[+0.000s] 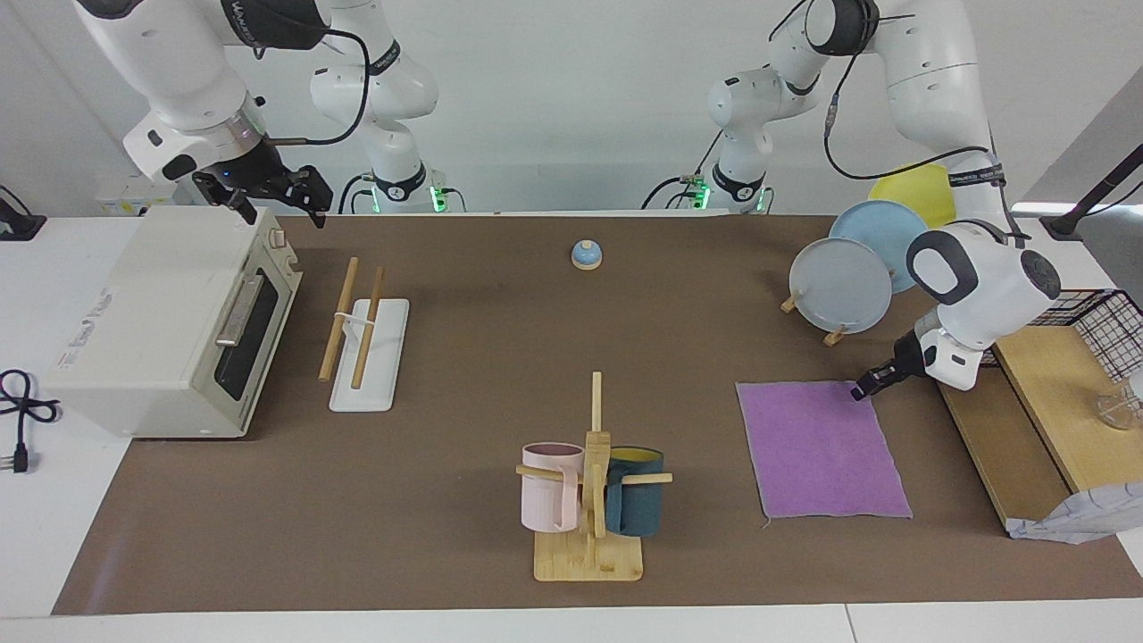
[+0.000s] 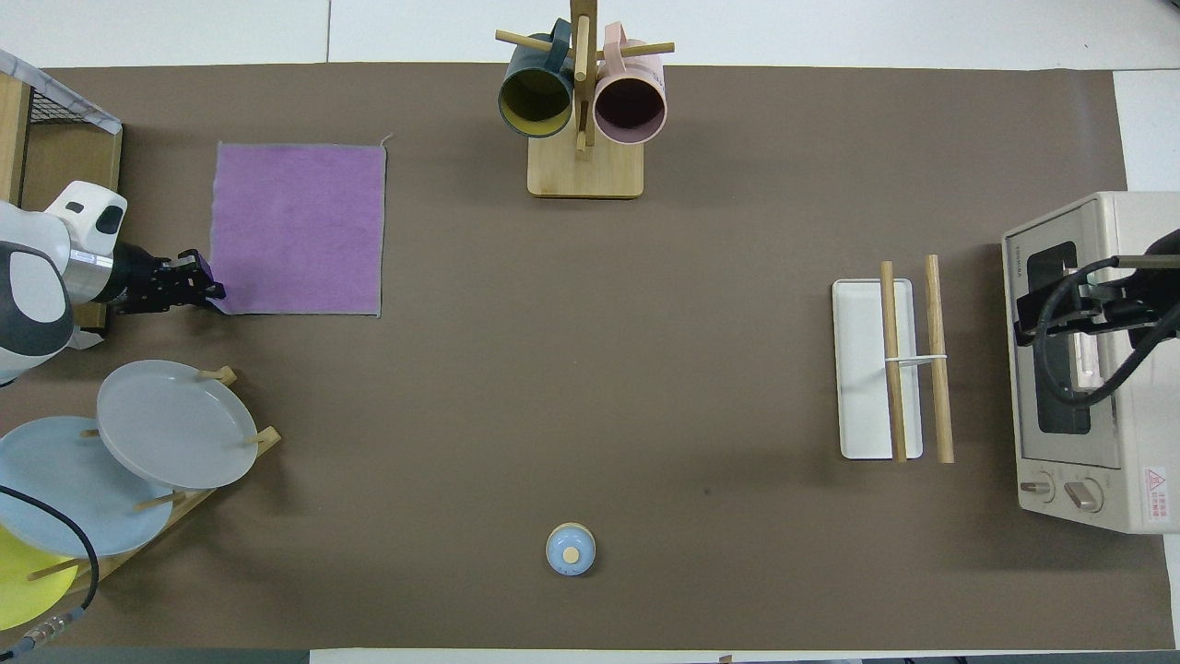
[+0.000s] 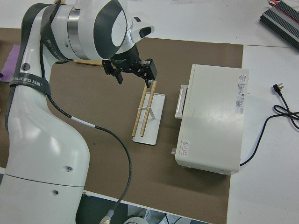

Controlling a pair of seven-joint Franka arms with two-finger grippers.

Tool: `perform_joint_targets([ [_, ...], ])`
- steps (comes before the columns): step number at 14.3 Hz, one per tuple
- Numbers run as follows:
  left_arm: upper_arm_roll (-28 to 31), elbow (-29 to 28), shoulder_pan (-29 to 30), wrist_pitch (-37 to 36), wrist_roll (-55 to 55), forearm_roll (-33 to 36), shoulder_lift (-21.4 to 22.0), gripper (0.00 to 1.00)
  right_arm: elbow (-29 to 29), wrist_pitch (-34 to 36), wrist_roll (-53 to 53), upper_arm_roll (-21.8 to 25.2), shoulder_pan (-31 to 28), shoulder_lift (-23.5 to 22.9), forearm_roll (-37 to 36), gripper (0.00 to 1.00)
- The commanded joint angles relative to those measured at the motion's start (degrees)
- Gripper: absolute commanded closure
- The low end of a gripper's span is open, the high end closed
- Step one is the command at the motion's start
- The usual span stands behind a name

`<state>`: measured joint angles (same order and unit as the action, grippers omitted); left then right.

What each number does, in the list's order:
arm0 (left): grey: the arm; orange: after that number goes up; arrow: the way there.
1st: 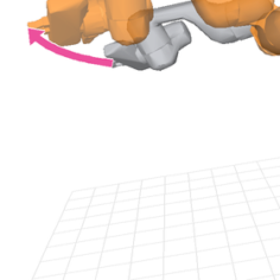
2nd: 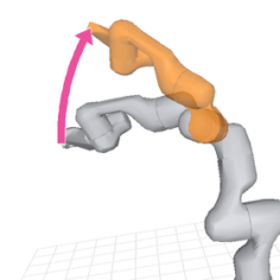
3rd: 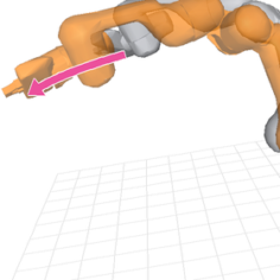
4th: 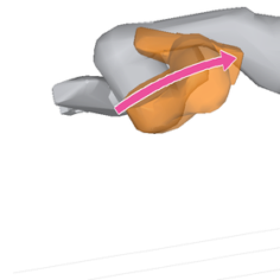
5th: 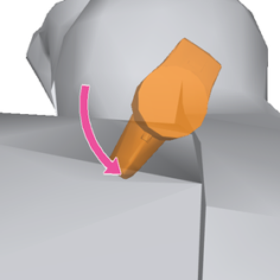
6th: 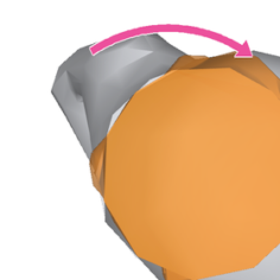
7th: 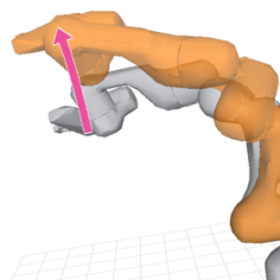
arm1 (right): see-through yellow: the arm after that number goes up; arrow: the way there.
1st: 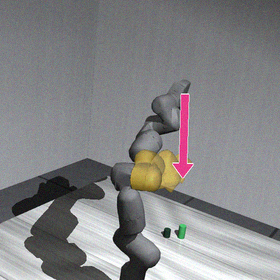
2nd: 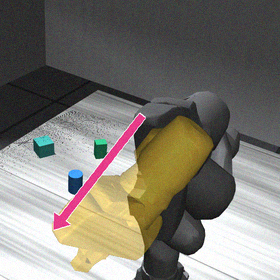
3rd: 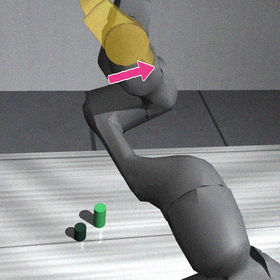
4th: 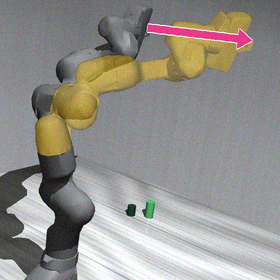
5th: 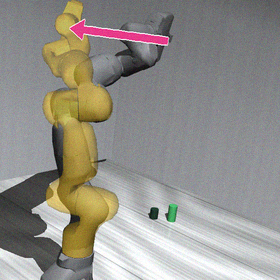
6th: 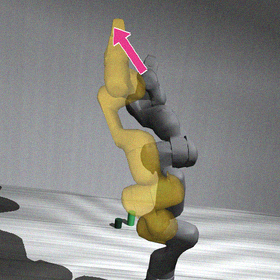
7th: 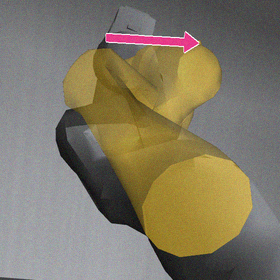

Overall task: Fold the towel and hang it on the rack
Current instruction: 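Grasp the purple towel edge with the left gripper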

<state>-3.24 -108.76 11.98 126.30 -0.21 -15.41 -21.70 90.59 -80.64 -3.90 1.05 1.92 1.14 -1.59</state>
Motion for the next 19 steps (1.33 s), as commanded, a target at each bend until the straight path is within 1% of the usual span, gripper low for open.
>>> perform_joint_targets([
  [1, -0.19, -0.49, 0.32, 0.0, 0.21, -1.03, 0.17, 0.99, 3.18, -2.77, 2.05, -0.69, -0.34, 1.76, 1.06, 0.0],
  [3, -0.19, -0.49, 0.32, 0.09, 0.21, -1.03, 0.17, 1.0, 3.28, -2.68, 2.05, -0.52, -0.42, 2.02, 3.87, 0.0],
  [9, -0.19, 1.0, -0.29, -1.23, -0.75, 0.37, 0.16, 1.0, 3.28, -2.68, 2.05, -0.52, -0.42, 2.03, 3.97, 0.0],
  [10, -0.27, 1.79, -0.81, -1.84, -1.45, 1.94, 0.77, 1.0, 3.28, -2.68, 2.05, -0.52, -0.51, 2.03, 4.05, 0.0],
  [12, -0.8, 4.86, -2.65, -6.74, -3.2, 7.73, 2.61, 1.0, 3.28, -2.68, 2.05, -0.52, -0.51, 2.03, 4.05, 0.0],
  [13, -0.89, 6.27, -5.45, -9.11, -4.35, 11.59, 3.93, 1.0, 3.28, -2.68, 2.05, -0.52, -0.51, 2.03, 4.05, 0.0],
  [15, -0.8, 7.16, -14.57, -10.11, -4.45, 21.24, 5.61, 1.0, 3.28, -2.68, 2.05, -0.52, -0.51, 2.03, 4.05, 0.0],
  [16, -0.63, 6.2, -19.75, -9.15, -3.84, 25.99, 5.79, 1.0, 3.28, -2.68, 1.97, -0.52, -0.6, 2.03, 4.05, 0.0],
  [17, -0.63, 4.19, -23.11, -8.01, -2.96, 29.78, 6.23, 1.0, 3.54, -3.2, 1.88, -0.52, -0.77, 2.03, 4.05, 0.0],
  [18, -0.71, 1.56, -25.84, -6.08, -1.82, 32.78, 6.4, 1.0, 4.06, -3.64, 1.88, -0.61, -1.04, 2.11, 4.14, 0.0],
  [19, -0.71, -0.73, -28.22, -4.41, 1.41, 33.68, 5.8, 1.0, 3.98, -3.39, 1.88, -0.52, -1.04, 2.2, 4.23, 0.0],
])
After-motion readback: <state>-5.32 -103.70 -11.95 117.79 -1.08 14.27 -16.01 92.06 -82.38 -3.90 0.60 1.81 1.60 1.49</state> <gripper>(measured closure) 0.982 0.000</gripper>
